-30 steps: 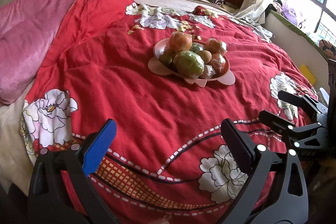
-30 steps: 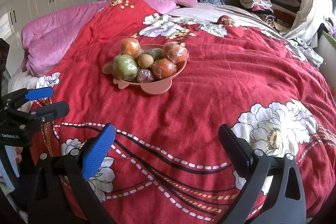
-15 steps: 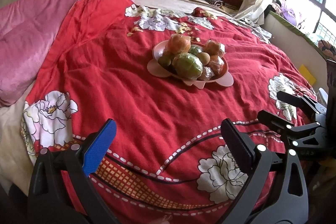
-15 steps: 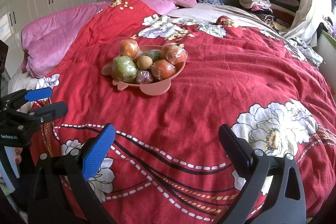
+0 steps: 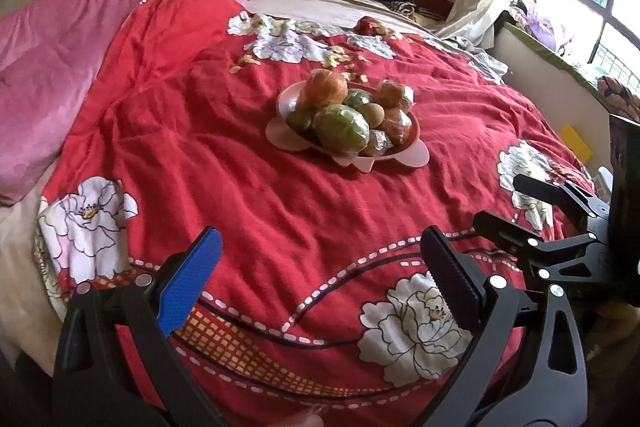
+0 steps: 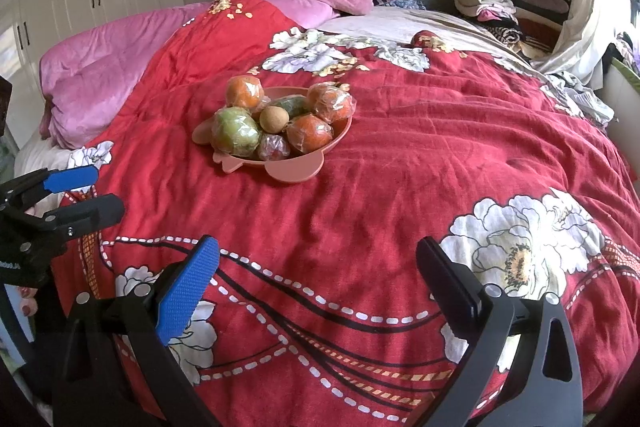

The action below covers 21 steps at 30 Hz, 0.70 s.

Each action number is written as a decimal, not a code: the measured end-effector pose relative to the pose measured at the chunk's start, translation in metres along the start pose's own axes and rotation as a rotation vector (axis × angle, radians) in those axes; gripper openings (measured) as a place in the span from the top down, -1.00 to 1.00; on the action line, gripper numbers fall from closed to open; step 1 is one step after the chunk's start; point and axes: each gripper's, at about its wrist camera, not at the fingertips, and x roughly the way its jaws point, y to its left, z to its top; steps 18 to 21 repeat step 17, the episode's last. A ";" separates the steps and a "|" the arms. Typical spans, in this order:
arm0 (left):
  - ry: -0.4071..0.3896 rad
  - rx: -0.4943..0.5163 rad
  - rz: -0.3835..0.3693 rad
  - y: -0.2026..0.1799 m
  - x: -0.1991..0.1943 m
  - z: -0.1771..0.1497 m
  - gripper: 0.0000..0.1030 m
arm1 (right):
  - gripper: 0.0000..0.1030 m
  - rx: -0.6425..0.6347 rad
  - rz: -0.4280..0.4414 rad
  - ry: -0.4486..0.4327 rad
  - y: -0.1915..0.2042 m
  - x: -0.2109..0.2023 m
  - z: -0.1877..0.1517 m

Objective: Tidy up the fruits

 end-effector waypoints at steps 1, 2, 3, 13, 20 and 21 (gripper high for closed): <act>0.000 0.001 -0.007 -0.001 0.000 0.000 -0.81 | -0.91 -0.002 -0.001 0.000 0.000 0.001 0.000; 0.001 0.001 -0.011 -0.001 0.000 0.000 -0.81 | -0.91 -0.001 -0.003 0.001 0.000 0.001 0.000; 0.006 -0.004 -0.024 -0.001 0.001 0.001 -0.81 | -0.91 0.001 -0.004 0.000 -0.001 0.000 0.000; -0.036 -0.107 0.019 0.030 0.005 0.025 -0.81 | -0.91 0.073 -0.057 -0.023 -0.029 0.001 0.007; 0.015 -0.106 0.162 0.073 0.036 0.050 -0.81 | -0.91 0.173 -0.153 -0.036 -0.080 0.001 0.026; 0.015 -0.106 0.162 0.073 0.036 0.050 -0.81 | -0.91 0.173 -0.153 -0.036 -0.080 0.001 0.026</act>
